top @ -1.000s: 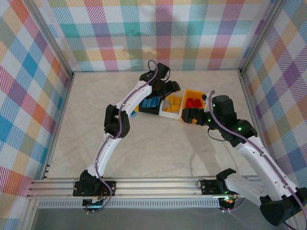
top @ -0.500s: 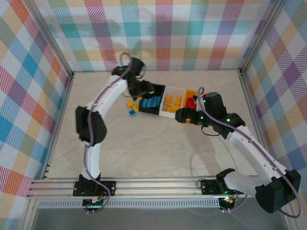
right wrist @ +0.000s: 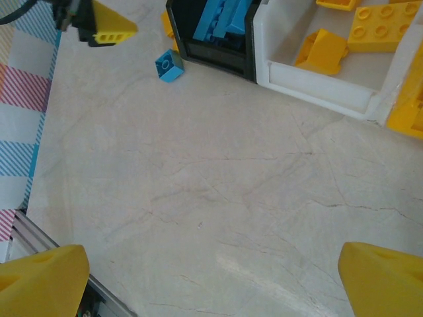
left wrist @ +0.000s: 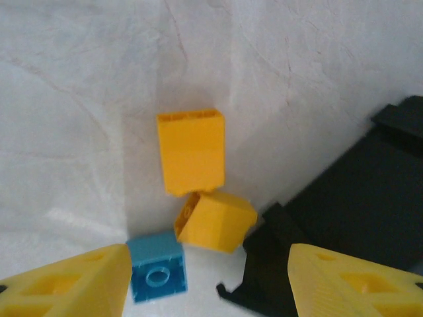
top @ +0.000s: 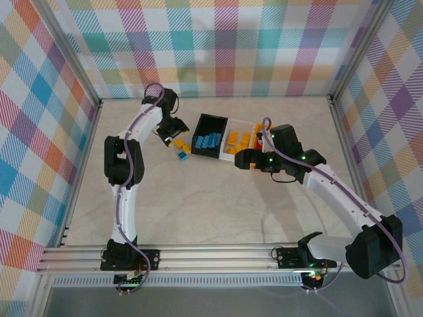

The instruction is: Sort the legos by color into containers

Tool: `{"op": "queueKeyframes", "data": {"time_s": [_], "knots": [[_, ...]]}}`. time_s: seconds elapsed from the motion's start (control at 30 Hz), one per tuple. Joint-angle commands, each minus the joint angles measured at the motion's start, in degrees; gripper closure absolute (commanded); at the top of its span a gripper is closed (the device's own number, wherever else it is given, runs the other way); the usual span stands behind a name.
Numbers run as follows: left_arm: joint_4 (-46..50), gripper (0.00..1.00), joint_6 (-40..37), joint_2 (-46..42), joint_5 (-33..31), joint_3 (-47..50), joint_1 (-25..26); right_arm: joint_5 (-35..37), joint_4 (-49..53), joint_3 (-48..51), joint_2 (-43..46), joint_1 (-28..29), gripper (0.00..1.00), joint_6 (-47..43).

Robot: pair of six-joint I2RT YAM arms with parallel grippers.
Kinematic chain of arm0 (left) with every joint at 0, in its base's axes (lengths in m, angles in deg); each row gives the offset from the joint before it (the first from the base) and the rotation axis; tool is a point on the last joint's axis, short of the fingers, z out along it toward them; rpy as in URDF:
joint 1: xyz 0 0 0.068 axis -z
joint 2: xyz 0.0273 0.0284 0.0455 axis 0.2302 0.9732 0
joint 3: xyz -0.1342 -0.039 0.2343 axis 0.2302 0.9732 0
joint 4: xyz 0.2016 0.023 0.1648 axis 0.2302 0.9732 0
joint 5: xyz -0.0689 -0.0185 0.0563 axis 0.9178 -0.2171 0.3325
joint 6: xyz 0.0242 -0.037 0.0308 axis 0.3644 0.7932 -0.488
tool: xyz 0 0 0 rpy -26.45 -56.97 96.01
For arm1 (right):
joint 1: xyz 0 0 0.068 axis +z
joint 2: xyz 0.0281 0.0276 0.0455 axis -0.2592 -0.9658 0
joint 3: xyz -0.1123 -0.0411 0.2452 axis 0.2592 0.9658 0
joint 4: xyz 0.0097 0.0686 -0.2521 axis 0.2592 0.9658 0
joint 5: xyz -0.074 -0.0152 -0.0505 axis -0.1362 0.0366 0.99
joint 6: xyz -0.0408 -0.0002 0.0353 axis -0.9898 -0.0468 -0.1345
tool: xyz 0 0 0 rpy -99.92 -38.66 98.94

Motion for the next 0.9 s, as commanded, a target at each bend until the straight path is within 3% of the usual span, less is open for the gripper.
{"op": "queueKeyframes", "data": {"time_s": [0.0, 0.3, 0.87], "knots": [[3.68, 0.36, 0.4, 3.54, -0.71, -6.47, -0.01, -0.64, -0.84, 0.13, 2.26, 0.48, 0.03, 1.36], [8.37, 0.38, 0.75, 11.54, -2.88, -16.16, -0.1, 0.56, -0.75, 2.4, 4.17, 0.61, 0.03, 2.65], [9.75, 0.42, 2.17, 16.06, -4.56, -17.74, -0.18, 0.74, -1.45, 4.17, 5.36, 0.61, 0.04, 4.02]]}}
